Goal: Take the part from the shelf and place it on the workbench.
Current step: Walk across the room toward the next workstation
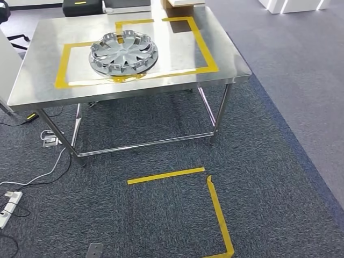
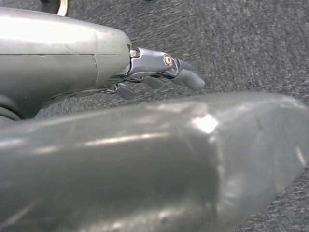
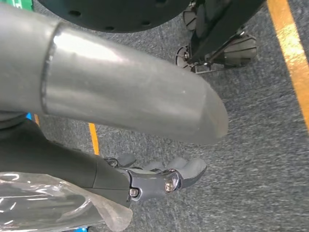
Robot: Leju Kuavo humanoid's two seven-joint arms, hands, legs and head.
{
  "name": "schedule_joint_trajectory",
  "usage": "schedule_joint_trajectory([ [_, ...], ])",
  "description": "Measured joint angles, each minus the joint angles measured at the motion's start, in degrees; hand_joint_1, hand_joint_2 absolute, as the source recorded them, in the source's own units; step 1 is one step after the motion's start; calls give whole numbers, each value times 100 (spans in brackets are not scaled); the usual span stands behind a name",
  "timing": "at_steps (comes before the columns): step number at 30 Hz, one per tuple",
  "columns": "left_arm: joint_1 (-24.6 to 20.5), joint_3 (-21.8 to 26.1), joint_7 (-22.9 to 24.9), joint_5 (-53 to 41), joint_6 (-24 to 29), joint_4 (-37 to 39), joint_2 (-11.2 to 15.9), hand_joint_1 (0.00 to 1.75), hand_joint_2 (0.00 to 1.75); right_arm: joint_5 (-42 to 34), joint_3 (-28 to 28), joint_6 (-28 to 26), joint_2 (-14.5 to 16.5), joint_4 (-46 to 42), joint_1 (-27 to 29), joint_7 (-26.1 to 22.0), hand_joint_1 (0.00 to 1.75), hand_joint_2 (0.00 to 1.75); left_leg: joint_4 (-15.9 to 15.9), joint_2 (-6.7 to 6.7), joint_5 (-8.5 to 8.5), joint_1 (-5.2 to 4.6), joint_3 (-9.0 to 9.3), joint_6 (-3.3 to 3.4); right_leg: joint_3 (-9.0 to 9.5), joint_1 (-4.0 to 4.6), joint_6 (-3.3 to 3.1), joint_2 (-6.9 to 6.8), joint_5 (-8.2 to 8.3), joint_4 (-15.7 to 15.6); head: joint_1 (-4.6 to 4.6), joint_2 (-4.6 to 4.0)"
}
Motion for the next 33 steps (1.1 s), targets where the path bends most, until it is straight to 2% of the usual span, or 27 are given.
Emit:
schedule_joint_trajectory([
  [1, 0, 11, -9, 12, 2, 0, -1, 0, 0, 26, 15, 3, -5, 0, -10, -7, 0, 0, 7, 57, 6, -18, -3, -14, 257, 20, -29, -120, 110, -421, 0, 0],
  [2, -1, 22, -15, 19, 5, 0, -2, 0, 0, 43, 30, 4, -9, 0, -24, -12, 0, 0, 14, 106, 15, -33, -5, -34, 435, 37, -69, -210, 177, -726, -5, 0],
  [3, -3, 32, -20, 21, 8, 0, -3, 0, 0, 55, 44, 6, -11, 0, -34, -16, 0, 0, 19, 153, 24, -44, -6, -57, 511, 54, -109, -267, 196, -891, -8, 0],
  [4, -5, 38, -22, 21, 10, 0, -4, 0, 0, 61, 54, 8, -12, 1, -33, -18, 0, 0, 22, 199, 36, -51, -7, -82, 503, 71, -147, -260, 196, -933, -12, 0],
  [5, -7, 42, -23, 22, 13, 0, -5, 0, 0, 64, 61, 10, -12, 2, -21, -17, 0, 0, 22, 243, 48, -50, -3, -106, 480, 67, -185, -204, 225, -938, -13, 0],
  [6, -8, 46, -23, 24, 14, 0, -6, 0, 0, 67, 68, 12, -12, 5, -4, -13, 0, 0, 35, 234, 38, -42, -5, -138, 466, 55, -216, -163, 254, -945, -9, 0],
  [7, -8, 53, -25, 25, 16, 0, -7, 0, 0, 71, 73, 13, -12, 8, 8, -8, 0, 0, 107, 136, -37, -31, -32, -179, 463, 39, -249, -117, 288, -955, -16, 0],
  [8, -3, 62, -27, 26, 16, 0, -6, 0, 0, 76, 79, 13, -12, 11, 8, -4, 0, 0, 292, -5, -191, -15, -101, -222, 453, 21, -284, -68, 328, -966, -20, 0],
  [10, 18, 83, -31, 27, 18, 0, -3, 0, 0, 83, 86, 14, -11, 14, -6, -2, 0, 0, 1004, -291, -650, 28, -371, -292, 404, 7, -326, 52, 393, -963, -33, 0],
  [11, 33, 90, -31, 27, 18, 0, -1, 0, 0, 85, 89, 15, -11, 14, -9, -2, 0, 0, 1388, -339, -835, 44, -509, -309, 369, 7, -334, 120, 418, -959, -33, 0],
  [12, 44, 95, -31, 27, 19, 0, 2, 0, 0, 85, 90, 15, -11, 15, -5, -2, 0, 0, 1643, -355, -918, 56, -592, -320, 343, 7, -331, 191, 436, -954, -34, 0],
  [13, 51, 99, -31, 28, 19, 0, 5, 0, 0, 85, 90, 16, -12, 16, 4, -2, 0, 0, 1696, -361, -883, 65, -586, -325, 324, 7, -323, 261, 451, -949, -33, -1],
  [14, 54, 104, -31, 28, 19, 0, 7, 0, 0, 85, 90, 16, -12, 17, 10, -2, 0, 0, 1524, -371, -740, 75, -483, -323, 312, 7, -313, 330, 461, -943, -33, -1],
  [15, 53, 109, -31, 29, 19, 0, 9, 0, 0, 85, 91, 16, -12, 20, 12, -2, 0, 0, 1187, -405, -532, 86, -306, -317, 303, 6, -302, 401, 470, -931, -32, -1],
  [17, 48, 118, -31, 29, 19, 0, 15, 0, 0, 85, 101, 17, -11, 27, 1, -2, 0, 0, 422, -661, -227, 114, 66, -287, 262, 4, -263, 538, 484, -889, -30, 0],
  [19, 45, 124, -31, 30, 18, 0, 19, 0, 0, 89, 114, 18, -10, 31, -11, -2, 0, 0, 78, -860, -176, 121, 201, -255, 175, -7, -189, 664, 515, -848, -28, 0],
  [21, 50, 128, -31, 37, 12, 0, 19, 0, 0, 97, 120, 18, -12, 34, 2, 3, 0, 0, 50, -777, -161, 108, 172, -206, 79, -29, -101, 771, 560, -840, -30, 0],
  [22, 48, 132, -31, 43, 9, 0, 20, 0, 0, 101, 121, 18, -13, 34, 16, 8, 0, 0, 35, -708, -137, 110, 160, -168, 30, -32, -68, 721, 542, -809, -22, 0],
  [23, 45, 135, -27, 50, 9, 0, 20, 0, 0, 104, 120, 20, -14, 35, 27, 17, 0, 0, 17, -637, -113, 115, 150, -127, -44, -29, -42, 611, 462, -699, 0, 0],
  [25, 41, 144, -14, 56, 14, 0, 20, 0, 0, 112, 119, 25, -14, 35, 23, 26, 0, 0, -4, -475, -79, 112, 122, -70, -320, -18, -8, 301, 114, -117, 47, 0],
  [27, 52, 155, -4, 39, 6, 0, 20, 0, 0, 119, 119, 24, -15, 35, 14, 5, 0, 0, -1, -294, -67, 92, 88, -47, -644, -19, 20, 168, -225, 643, 62, 0],
  [28, 55, 159, -4, 13, -2, 0, 20, 0, 0, 118, 118, 22, -17, 35, 21, -15, 0, 0, 0, -208, -64, 85, 77, -44, -697, -20, 29, 145, -263, 823, 61, 0],
  [29, 52, 161, -6, -20, -9, 0, 19, 0, 0, 112, 116, 22, -22, 35, 35, -33, 0, 0, 1, -133, -61, 82, 71, -42, -631, -20, 32, 124, -197, 776, 62, 0],
  [30, 48, 162, -5, -54, -11, 0, 16, 0, 0, 103, 114, 28, -30, 35, 49, -41, 0, 0, 2, -67, -60, 80, 72, -43, -437, -20, 24, 88, -40, 489, 62, 0],
  [31, 41, 162, -1, -77, -5, 0, 12, 0, 0, 94, 111, 38, -40, 35, 56, -37, 0, 0, 2, -6, -61, 76, 83, -50, -164, -15, 8, -1, 135, 56, 63, 0],
  [33, 29, 162, 17, -93, 16, 0, 5, 0, 0, 85, 108, 70, -53, 35, 37, -9, 0, 0, 14, 99, -69, 47, 97, -93, 268, 19, -54, -195, 328, -687, 62, -1],
])
